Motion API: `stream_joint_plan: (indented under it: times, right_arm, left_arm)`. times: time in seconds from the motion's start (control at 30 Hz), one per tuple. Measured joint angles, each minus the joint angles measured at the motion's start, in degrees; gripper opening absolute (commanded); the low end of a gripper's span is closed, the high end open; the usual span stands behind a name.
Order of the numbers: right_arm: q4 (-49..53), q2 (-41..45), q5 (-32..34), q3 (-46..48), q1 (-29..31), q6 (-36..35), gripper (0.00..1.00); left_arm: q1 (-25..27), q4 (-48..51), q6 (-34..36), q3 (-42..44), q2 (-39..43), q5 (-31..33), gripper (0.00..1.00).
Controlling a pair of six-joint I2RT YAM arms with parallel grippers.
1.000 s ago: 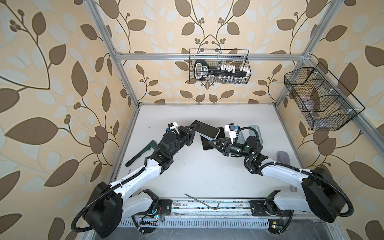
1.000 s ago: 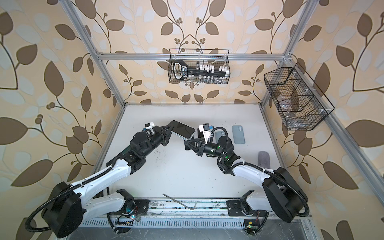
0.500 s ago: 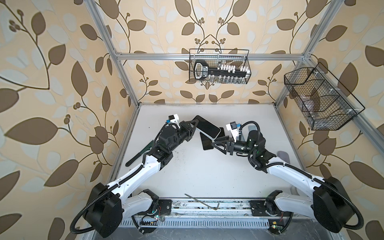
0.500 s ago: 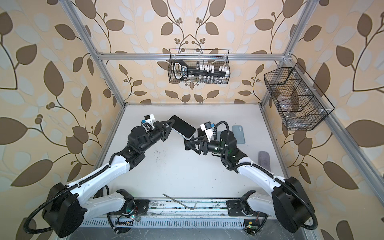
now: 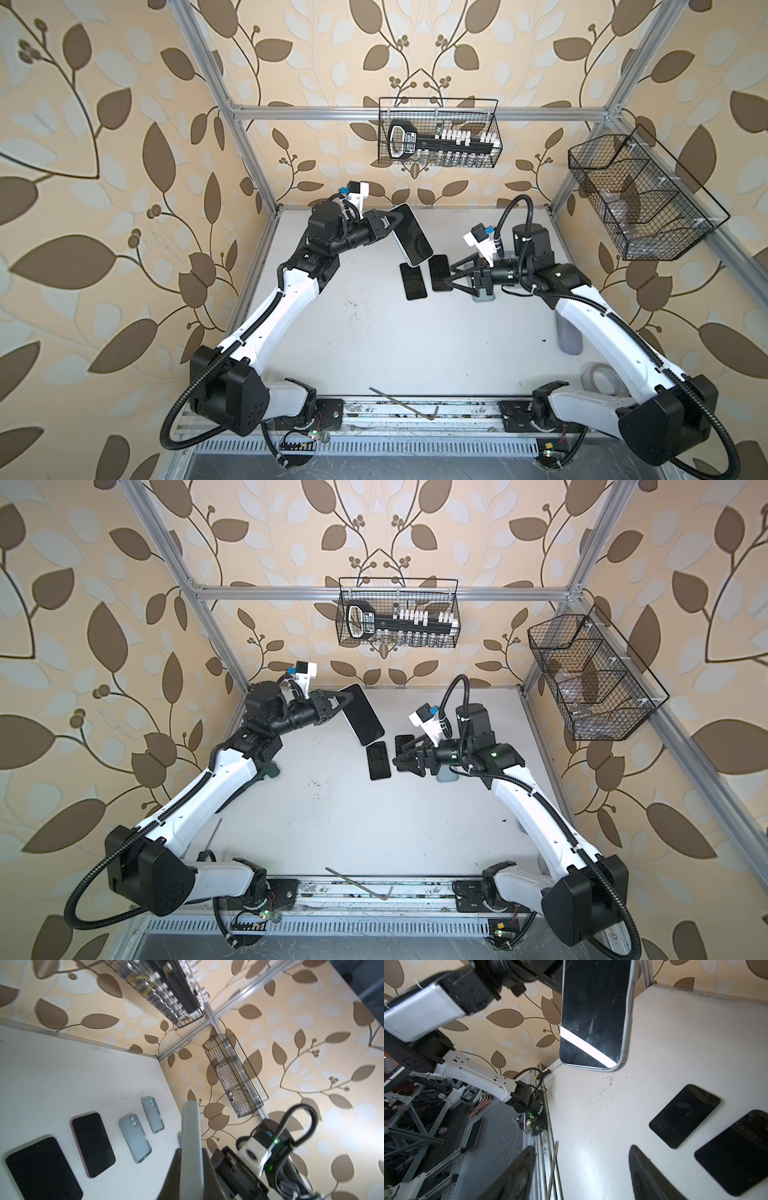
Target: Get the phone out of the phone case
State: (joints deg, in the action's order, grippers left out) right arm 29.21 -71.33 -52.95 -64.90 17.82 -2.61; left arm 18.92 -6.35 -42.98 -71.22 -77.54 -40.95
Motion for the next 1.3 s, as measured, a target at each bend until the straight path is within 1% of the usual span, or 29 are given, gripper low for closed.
stream_joint_plan:
  times: [0.1,0.17,0.23,0.3,0.43,0.53,0.7,0.83,1.03,1.2,1.23,1.3]
  right_arm:
    - [4.6,-2.7,0.2,-1.7,0.1,-3.2,0.66]
    - [6.3,-3.5,1.4,-1.7,0.5,-4.4,0.65]
    - [7.3,-3.6,2.6,-1.7,1.6,-5.2,0.61]
    - [7.7,-3.6,3.0,-1.9,2.6,-5.9,0.55]
    - [7.9,-3.7,3.0,-2.4,4.1,-7.0,0.52]
    - [7.9,-3.8,3.0,-3.3,5.0,-7.7,0.51]
    - [8.1,-4.8,2.9,-4.9,5.9,-8.8,0.47]
    - [8.6,-5.8,2.4,-6.5,6.3,-9.6,0.42]
    - [9.4,-6.7,0.7,-7.2,6.3,-10.2,0.35]
    - [9.8,-6.8,-0.7,-7.8,6.3,-10.6,0.3]
    - [9.8,-6.8,-1.0,-8.0,6.3,-10.7,0.28]
    - [9.8,-6.9,-1.8,-8.3,6.3,-10.8,0.25]
  left_arm:
    - [0.2,3.6,5.5,-4.4,-2.3,-5.8,0.0]
    - [0.2,5.7,8.4,-5.7,-2.9,-8.8,0.0]
    - [0.2,7.1,10.5,-6.0,-3.1,-11.3,0.0]
    - [0.2,8.2,11.9,-6.0,-3.2,-13.1,0.0]
    - [0.4,9.2,13.7,-6.0,-3.3,-15.7,0.0]
    - [1.2,9.1,14.5,-6.0,-3.3,-16.7,0.0]
    - [2.7,9.1,14.9,-6.0,-3.3,-17.9,0.0]
    - [3.0,8.2,15.1,-5.6,-3.3,-18.5,0.0]
    - [3.3,6.8,14.9,-5.3,-3.3,-18.6,0.0]
    - [3.3,5.9,14.7,-5.0,-3.3,-18.7,0.0]
    - [3.5,5.8,14.6,-4.9,-3.3,-18.7,0.0]
    - [3.7,5.7,14.5,-4.7,-3.3,-18.8,0.0]
